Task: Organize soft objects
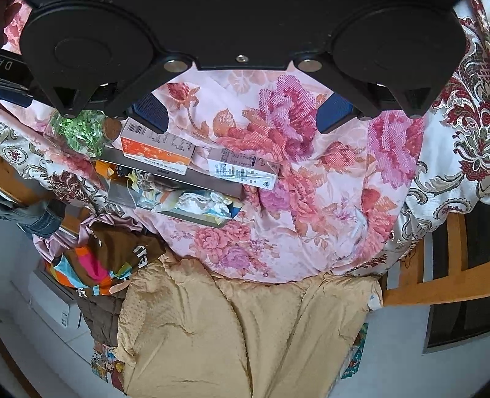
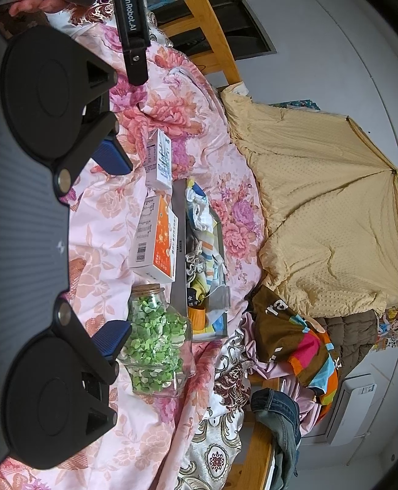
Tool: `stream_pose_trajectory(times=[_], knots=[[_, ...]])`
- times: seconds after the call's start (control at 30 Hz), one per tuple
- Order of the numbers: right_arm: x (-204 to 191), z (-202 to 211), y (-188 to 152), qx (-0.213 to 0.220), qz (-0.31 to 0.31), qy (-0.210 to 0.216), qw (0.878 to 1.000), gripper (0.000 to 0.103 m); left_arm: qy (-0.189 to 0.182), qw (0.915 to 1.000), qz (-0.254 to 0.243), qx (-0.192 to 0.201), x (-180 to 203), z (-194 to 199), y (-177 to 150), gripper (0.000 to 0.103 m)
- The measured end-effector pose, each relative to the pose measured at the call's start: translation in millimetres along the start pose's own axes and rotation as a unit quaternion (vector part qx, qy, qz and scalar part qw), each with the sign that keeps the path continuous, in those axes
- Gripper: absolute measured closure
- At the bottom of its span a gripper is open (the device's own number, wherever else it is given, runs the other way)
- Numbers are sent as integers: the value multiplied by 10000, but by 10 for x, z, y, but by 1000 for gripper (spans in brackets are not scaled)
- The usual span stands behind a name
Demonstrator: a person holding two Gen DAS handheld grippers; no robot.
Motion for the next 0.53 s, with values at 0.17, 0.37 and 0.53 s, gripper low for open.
stream_pose_trajectory(times=[0.17,0.37,0.53], knots=[[-11,3,2,-27,1,11,10000,0,-110,9997,20,-216,38,-34,-35,1],[-20,-17,-7,-90,-4,34,10000,0,-162,9991,-269,-269,135,-33,-85,1],[-17,-21,-16,-141,-28,49,9999,0,-168,9987,-398,-286,182,-21,-101,1]])
Point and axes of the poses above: each gripper's, at about its wrist camera, not at the fingertips, and z roughly against the way its jaws point, x to its right, y to its top, the point moved 8 cm from there along -z, roughly the way its jaws point, and after that the axes turned 6 degrees about -z, right-handed, at the moved point
